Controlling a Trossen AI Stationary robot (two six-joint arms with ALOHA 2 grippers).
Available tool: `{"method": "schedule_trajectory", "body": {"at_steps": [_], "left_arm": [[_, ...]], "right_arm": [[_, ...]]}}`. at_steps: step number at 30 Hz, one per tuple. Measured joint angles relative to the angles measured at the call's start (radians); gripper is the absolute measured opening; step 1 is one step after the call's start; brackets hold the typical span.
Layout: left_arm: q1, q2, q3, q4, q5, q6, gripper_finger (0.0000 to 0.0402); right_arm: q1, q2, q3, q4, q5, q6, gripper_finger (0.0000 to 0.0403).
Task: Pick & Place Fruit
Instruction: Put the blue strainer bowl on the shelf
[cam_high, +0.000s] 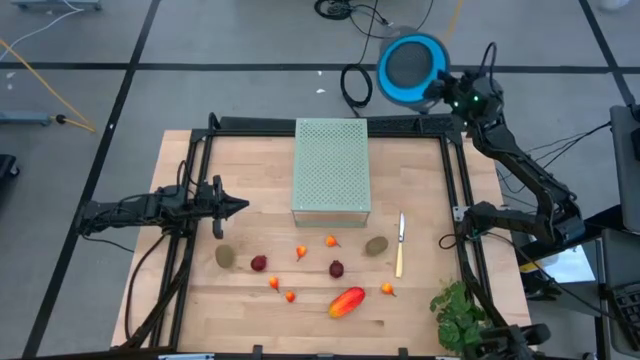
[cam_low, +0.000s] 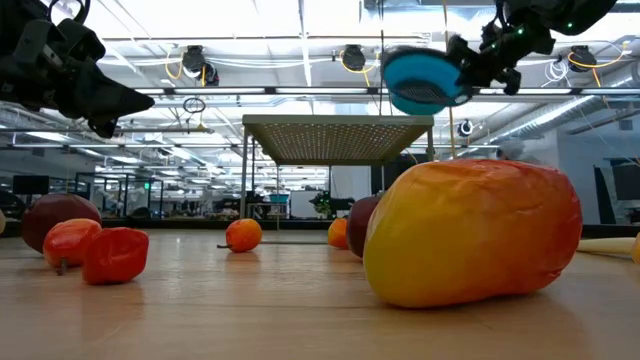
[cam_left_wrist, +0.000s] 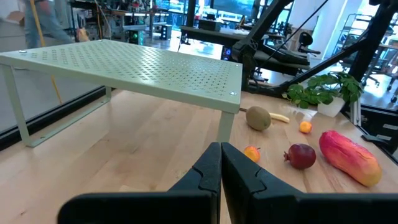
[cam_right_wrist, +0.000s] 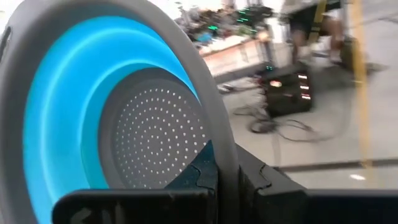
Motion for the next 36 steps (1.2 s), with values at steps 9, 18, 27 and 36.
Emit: {"method": "schedule_trajectory", "body": {"at_steps": [9, 18, 27, 36], "left_arm": [[0.0, 0.0, 0.0, 0.0, -0.001, 0.0, 0.001], [0.0, 0.0, 0.0, 0.0, -0.001, 0.0, 0.001], [0.0, 0.0, 0.0, 0.0, -0.001, 0.0, 0.001], [0.0, 0.0, 0.0, 0.0, -0.001, 0.0, 0.001]], "right_arm": [[0.0, 0.0, 0.0, 0.12, -0.206, 0.021, 0.0007], [0.0, 0.001, 0.0, 0.204, -0.432, 0.101, 0.0008], [0.0, 0.002, 0.0, 0.204, -0.642, 0.241, 0.0005], [0.0, 0.002, 0.0, 0.203, -0.838, 0.399, 0.0005]]}}
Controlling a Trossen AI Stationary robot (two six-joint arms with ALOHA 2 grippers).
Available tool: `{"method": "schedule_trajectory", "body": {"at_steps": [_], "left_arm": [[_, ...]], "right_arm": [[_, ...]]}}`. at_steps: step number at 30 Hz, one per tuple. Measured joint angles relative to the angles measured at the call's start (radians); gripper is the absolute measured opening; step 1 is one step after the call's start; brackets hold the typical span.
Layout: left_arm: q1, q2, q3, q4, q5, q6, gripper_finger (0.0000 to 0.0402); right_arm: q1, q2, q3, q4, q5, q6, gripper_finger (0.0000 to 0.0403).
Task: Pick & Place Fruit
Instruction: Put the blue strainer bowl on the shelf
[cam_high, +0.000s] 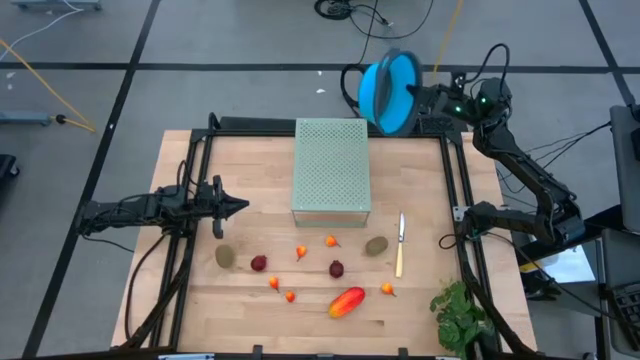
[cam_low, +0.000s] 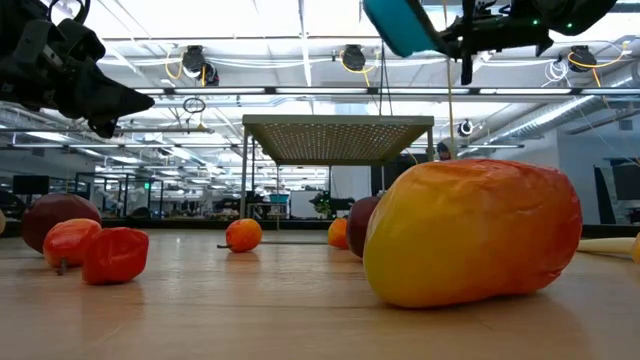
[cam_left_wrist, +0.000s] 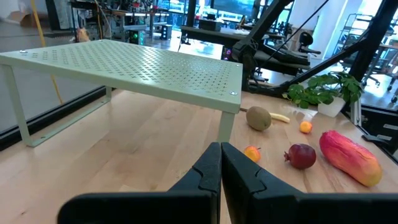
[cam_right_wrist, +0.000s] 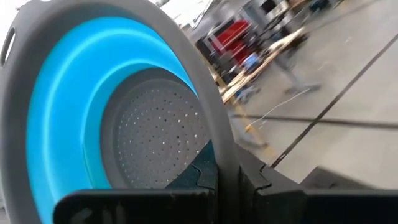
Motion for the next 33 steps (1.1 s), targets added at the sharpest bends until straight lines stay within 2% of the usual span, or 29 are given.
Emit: {"method": "schedule_trajectory", "body": {"at_steps": [8, 18, 33], "left_arm": [[0.0, 0.0, 0.0, 0.0, 0.0, 0.0, 0.001], [0.0, 0.0, 0.0, 0.0, 0.0, 0.0, 0.001], [0.0, 0.0, 0.0, 0.0, 0.0, 0.0, 0.001]], "right_arm": [[0.0, 0.001, 0.0, 0.0, -0.191, 0.091, 0.0005], [0.0, 0.002, 0.0, -0.001, -0.352, 0.229, 0.0005], [0.0, 0.002, 0.0, -0.001, -0.372, 0.252, 0.0005]]}}
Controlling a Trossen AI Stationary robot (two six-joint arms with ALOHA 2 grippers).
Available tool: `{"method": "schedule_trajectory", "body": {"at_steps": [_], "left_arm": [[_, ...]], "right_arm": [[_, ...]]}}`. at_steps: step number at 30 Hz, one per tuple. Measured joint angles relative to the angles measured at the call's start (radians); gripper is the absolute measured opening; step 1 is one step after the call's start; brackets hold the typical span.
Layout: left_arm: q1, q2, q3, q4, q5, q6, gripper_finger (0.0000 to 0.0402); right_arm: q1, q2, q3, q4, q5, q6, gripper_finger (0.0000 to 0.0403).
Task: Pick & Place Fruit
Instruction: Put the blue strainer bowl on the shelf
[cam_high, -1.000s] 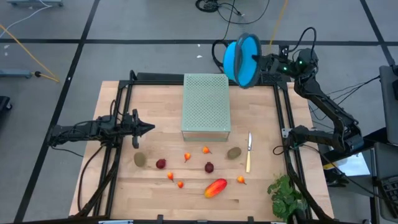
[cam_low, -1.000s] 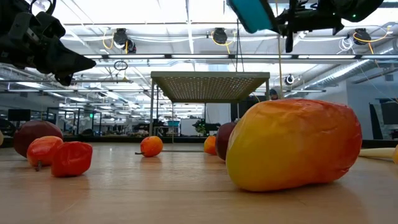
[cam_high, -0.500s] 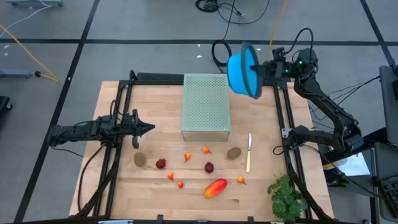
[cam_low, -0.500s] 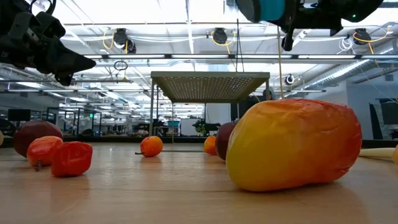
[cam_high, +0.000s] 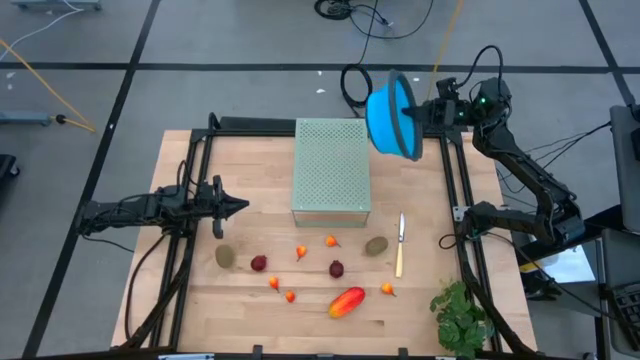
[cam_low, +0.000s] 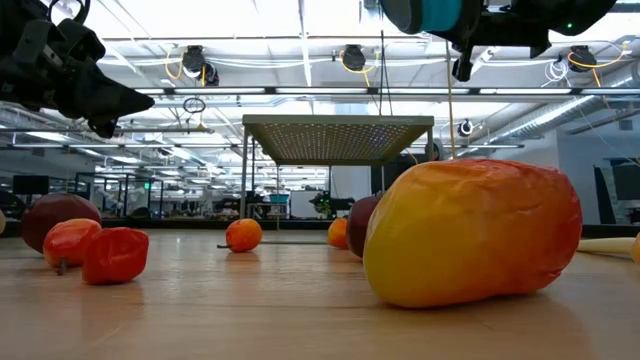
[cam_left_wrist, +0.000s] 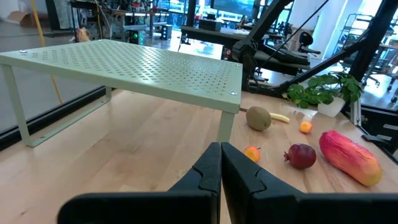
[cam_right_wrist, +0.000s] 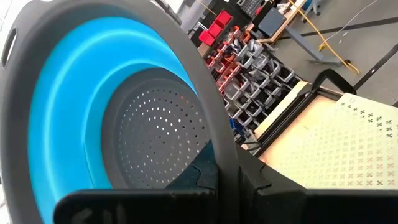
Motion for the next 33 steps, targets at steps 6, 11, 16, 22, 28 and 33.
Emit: {"method": "schedule_trajectory", "body": {"at_steps": [6, 11, 16, 22, 28, 33], "left_arm": [[0.0, 0.0, 0.0, 0.0, 0.0, 0.0, 0.001], [0.0, 0.0, 0.0, 0.0, 0.0, 0.0, 0.001], [0.0, 0.0, 0.0, 0.0, 0.0, 0.0, 0.001], [0.0, 0.0, 0.0, 0.0, 0.0, 0.0, 0.001], [0.0, 0.0, 0.0, 0.0, 0.0, 0.0, 0.001], [0.0, 0.0, 0.0, 0.0, 0.0, 0.0, 0.001]], "right_arm": [[0.0, 0.0, 0.0, 0.0, 0.001, -0.002, 0.0006], [0.0, 0.0, 0.0, 0.0, 0.002, -0.009, 0.0006], [0.0, 0.0, 0.0, 0.0, 0.002, -0.005, 0.0006], [0.0, 0.0, 0.0, -0.016, 0.001, -0.003, 0.0007], [0.0, 0.0, 0.0, -0.029, 0.0, -0.004, 0.0007], [0.0, 0.0, 0.0, -0.029, 0.0, -0.002, 0.0008]]}}
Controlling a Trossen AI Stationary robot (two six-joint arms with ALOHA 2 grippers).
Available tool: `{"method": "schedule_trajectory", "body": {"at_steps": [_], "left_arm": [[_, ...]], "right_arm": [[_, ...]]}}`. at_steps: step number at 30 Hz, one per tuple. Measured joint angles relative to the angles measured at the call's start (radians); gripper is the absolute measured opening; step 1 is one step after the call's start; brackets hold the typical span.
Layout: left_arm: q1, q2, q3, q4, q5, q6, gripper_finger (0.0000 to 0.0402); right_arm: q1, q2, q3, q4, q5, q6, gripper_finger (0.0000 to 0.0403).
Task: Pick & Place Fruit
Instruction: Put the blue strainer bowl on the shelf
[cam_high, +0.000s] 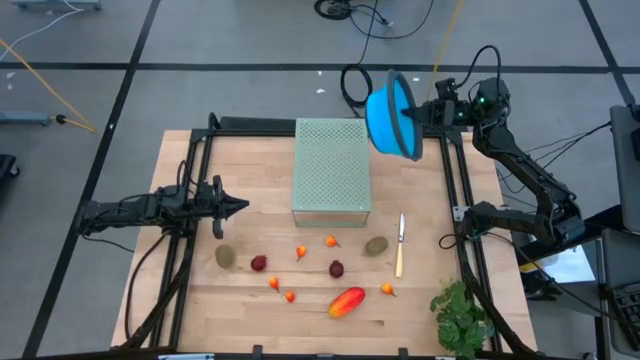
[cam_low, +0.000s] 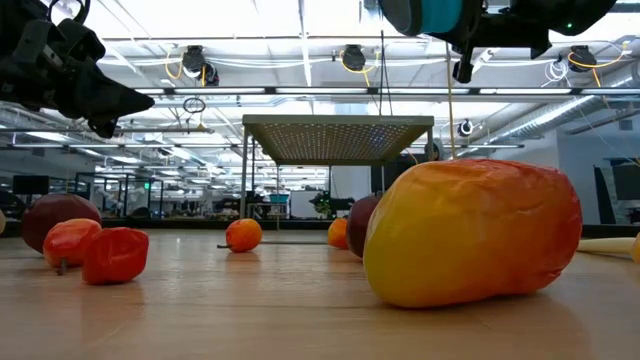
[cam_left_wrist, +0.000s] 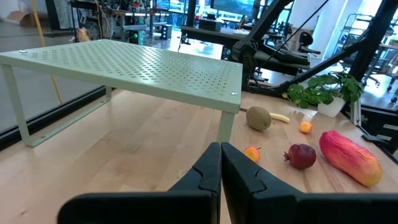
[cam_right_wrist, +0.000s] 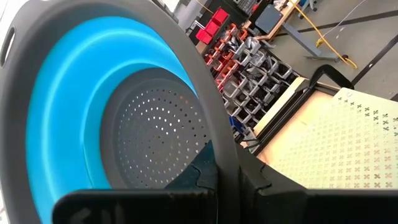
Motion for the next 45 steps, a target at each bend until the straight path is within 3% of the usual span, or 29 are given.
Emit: {"method": "schedule_trajectory", "body": {"at_steps": [36, 45], "left_arm": [[0.0, 0.0, 0.0, 0.0, 0.0, -0.007, 0.001], [0.0, 0.0, 0.0, 0.0, 0.0, -0.007, 0.001]], "right_arm": [[0.0, 0.0, 0.0, 0.002, 0.003, -0.007, 0.0008], [0.067, 0.014, 0.001, 0.001, 0.083, 0.016, 0.0005]]}}
